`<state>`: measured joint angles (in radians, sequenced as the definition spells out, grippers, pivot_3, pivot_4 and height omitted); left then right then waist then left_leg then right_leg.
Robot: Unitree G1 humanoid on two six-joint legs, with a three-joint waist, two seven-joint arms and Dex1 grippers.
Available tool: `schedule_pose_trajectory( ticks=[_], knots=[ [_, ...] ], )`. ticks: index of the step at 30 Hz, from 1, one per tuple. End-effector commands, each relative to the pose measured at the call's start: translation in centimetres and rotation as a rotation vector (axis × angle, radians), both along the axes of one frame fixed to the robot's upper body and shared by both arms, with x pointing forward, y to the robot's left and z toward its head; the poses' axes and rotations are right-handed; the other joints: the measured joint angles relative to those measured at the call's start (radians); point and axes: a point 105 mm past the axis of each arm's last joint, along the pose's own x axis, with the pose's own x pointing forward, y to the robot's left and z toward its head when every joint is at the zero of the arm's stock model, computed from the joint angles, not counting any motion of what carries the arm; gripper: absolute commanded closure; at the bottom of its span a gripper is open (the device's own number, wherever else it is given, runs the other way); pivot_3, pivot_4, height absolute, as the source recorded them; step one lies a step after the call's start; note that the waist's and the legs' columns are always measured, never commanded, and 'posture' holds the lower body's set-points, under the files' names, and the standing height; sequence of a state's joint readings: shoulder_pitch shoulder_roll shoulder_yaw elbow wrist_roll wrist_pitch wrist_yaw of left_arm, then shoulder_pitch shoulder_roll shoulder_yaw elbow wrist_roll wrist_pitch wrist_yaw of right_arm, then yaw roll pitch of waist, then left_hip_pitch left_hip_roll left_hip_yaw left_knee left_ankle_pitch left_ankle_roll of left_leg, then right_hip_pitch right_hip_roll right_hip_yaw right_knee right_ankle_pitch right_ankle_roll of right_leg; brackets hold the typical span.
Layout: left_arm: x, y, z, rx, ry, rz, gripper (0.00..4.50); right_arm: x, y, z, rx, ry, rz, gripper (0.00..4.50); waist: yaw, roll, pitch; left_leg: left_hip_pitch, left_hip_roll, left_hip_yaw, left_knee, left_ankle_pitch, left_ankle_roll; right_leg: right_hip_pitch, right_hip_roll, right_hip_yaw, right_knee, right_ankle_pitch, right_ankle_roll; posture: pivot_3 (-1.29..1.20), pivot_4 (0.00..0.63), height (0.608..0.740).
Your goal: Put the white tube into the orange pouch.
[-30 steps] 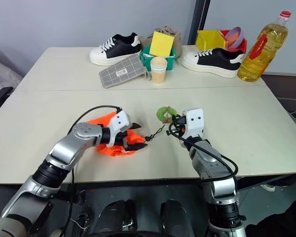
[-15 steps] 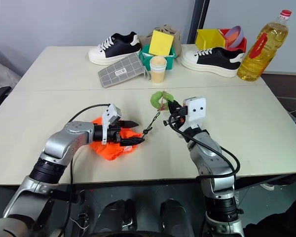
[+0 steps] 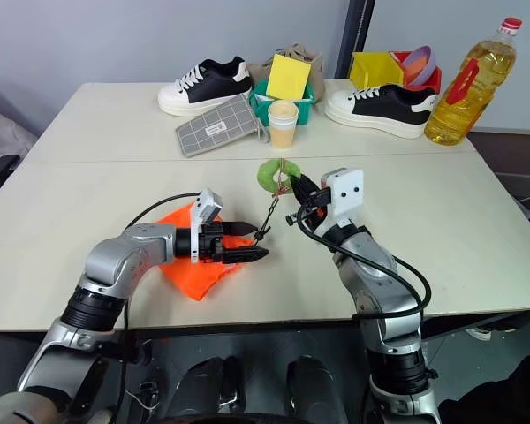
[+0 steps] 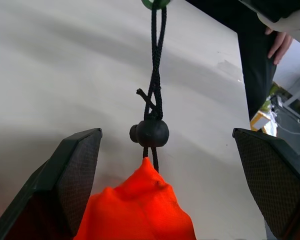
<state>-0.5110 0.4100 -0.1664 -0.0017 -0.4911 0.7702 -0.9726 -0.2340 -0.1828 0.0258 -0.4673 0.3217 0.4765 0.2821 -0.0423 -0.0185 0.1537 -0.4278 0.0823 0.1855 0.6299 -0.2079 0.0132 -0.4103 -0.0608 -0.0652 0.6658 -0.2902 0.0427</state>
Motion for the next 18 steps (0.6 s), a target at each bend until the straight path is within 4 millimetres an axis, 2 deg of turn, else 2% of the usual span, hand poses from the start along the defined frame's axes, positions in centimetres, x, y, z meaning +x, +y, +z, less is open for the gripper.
schedule_pose_trajectory(
  ticks=[1,6,11,18],
  knots=[
    [0.3,0.0,0.6,-0.018,-0.018,-0.011,0.03,-1.2,0.7,1.9,0.008,-0.078,0.043,4.5,0.0,0.0,0.0,0.0,0.0,0.0,0.0,0.0,0.0,0.0,0.0,0.0,0.0,0.0,0.0,0.0,0.15,0.74],
    [0.8,0.7,1.0,-0.025,-0.042,0.008,0.03,-1.7,1.1,2.5,0.032,-0.101,0.081,4.5,0.0,0.0,0.0,0.0,0.0,0.0,0.0,0.0,0.0,0.0,0.0,0.0,0.0,-0.001,-0.002,0.0,0.15,0.74],
    [0.9,2.4,1.8,-0.047,-0.052,0.042,0.03,-1.6,1.2,2.2,0.033,-0.087,0.088,4.5,-0.001,0.0,0.0,0.0,0.0,0.0,-0.001,0.0,0.0,0.0,0.0,0.0,0.0,-0.001,-0.002,0.0,0.15,0.74],
    [0.6,2.7,1.6,-0.029,-0.068,0.049,0.03,0.1,-0.6,0.7,-0.009,-0.024,-0.024,4.5,0.0,0.0,0.001,-0.001,0.0,0.0,-0.001,0.0,0.0,-0.001,-0.001,0.0,-0.001,-0.001,-0.002,0.0,0.15,0.74]
  ],
)
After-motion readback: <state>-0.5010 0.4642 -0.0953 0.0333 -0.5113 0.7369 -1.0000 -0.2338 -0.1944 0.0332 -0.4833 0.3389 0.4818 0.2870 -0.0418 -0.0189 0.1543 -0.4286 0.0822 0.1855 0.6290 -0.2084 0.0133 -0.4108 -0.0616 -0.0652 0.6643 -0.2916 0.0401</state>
